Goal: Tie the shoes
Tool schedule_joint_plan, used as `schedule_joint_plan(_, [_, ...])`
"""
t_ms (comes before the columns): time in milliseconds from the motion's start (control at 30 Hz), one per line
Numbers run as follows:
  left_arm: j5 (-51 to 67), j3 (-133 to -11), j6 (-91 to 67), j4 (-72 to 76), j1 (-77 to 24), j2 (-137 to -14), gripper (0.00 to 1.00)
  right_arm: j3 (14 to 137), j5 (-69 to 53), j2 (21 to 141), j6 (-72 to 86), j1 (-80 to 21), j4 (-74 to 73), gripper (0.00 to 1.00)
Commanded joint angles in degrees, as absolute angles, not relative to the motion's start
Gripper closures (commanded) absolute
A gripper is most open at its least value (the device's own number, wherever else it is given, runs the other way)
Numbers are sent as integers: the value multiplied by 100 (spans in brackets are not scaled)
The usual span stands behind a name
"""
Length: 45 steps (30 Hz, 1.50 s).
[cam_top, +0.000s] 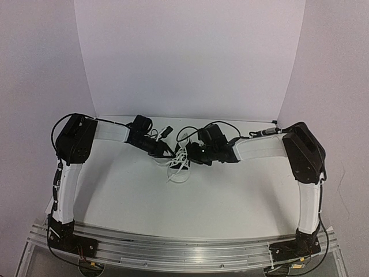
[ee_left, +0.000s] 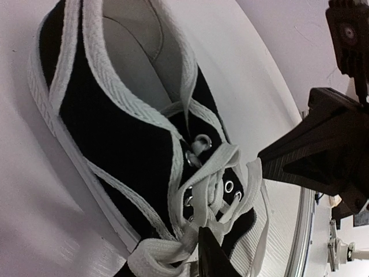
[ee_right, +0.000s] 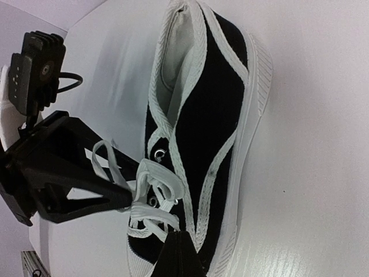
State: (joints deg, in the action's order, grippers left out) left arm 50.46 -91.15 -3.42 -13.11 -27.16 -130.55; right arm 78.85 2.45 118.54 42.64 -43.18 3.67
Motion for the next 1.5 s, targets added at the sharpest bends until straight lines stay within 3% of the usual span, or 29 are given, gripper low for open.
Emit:
schedule_joint_plan(0, [4703, -9223, -481, -1791, -2519, -12994, 60, 7950, 47, 11944, 4404, -4288, 598, 100])
schedule_joint_plan(167, [4640, -9189, -382, -2178, -2421, -12709, 47, 7898, 45, 11974, 4383, -4285, 598, 100])
schedule_joint_plan(400, [4624, -9179, -132, -2099, -2410, -12366, 45, 7985, -214, 12046, 4388, -4289, 568, 100])
schedule_joint_plan(533, [4647, -9641, 902, -2156, -2432, -12290, 52, 7911, -314, 11955, 4402, -4289, 511, 100])
schedule_joint_plan(733, [4247, -11394, 2383, -3387, -2897, -13260, 58, 7851, -288, 11907, 4628, -4289, 501, 100])
schedule_joint_plan(900, [4378, -11548, 3076, -3430, -3132, -13534, 57, 7696, -234, 11814, 5027, -4289, 510, 100])
schedule_joint_plan(1233, [4080, -11718, 3650, -3549, -3319, -13761, 66, 7660, -248, 11763, 5301, -4212, 546, 100])
schedule_joint_plan(1467, [4068, -11814, 3711, -3708, -3331, -13790, 88, 7709, -293, 11815, 5256, -4206, 545, 100])
